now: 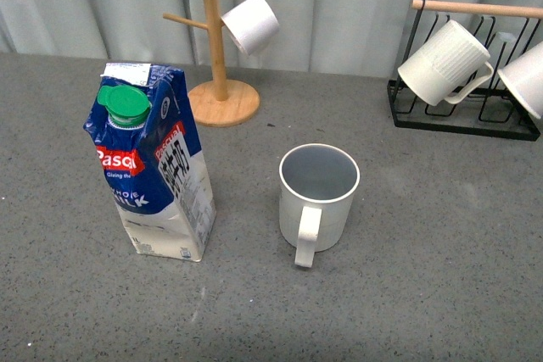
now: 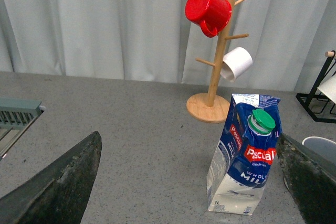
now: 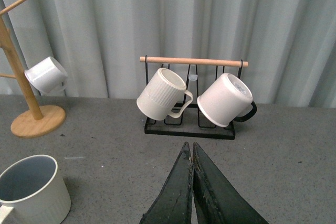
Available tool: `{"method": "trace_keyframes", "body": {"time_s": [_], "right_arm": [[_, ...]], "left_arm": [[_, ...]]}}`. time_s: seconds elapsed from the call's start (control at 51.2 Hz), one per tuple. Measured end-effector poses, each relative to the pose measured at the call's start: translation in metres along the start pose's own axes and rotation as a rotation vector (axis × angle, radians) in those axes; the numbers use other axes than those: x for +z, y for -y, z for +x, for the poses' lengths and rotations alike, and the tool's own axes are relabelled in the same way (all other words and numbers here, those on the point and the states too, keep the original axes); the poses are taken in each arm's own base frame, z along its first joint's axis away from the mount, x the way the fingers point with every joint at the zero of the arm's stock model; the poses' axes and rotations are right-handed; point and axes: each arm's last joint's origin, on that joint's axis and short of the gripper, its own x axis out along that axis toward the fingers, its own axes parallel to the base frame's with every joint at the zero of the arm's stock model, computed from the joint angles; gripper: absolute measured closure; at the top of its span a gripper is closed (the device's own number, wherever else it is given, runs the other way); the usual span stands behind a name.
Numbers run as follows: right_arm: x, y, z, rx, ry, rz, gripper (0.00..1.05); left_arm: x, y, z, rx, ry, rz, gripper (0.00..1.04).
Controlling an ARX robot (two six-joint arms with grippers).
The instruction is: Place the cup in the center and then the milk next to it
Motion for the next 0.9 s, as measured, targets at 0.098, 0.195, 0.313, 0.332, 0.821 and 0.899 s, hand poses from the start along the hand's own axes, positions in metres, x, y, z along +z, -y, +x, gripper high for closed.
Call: {"method": "trace_keyframes", "body": {"time_s": [0.098, 0.195, 0.313, 0.332, 0.821, 0.899], "right_arm": [[0.001, 0.0, -0.004, 0.0, 0.004, 0.0, 1.04], [0.002, 0.0, -0.007, 0.0, 0.006, 0.0, 1.04], [0.002, 0.0, -0.01, 0.0, 0.008, 0.0, 1.04], [0.002, 0.0, -0.011, 0.0, 0.008, 0.0, 1.04], [0.0, 0.0, -0.024, 0.0, -0.001, 0.0, 1.04], [-0.003, 0.0, -0.03, 0.003, -0.019, 0.0, 1.04]], "left_arm": [[0.0, 0.0, 0.0, 0.0, 0.0, 0.0, 0.07], [0.0, 0.0, 0.0, 0.0, 0.0, 0.0, 0.07], [0.0, 0.0, 0.0, 0.0, 0.0, 0.0, 0.07], [0.0, 0.0, 0.0, 0.0, 0.0, 0.0, 0.07], [0.0, 0.0, 0.0, 0.0, 0.0, 0.0, 0.07], [0.0, 0.0, 0.0, 0.001, 0.0, 0.0, 0.07]]}}
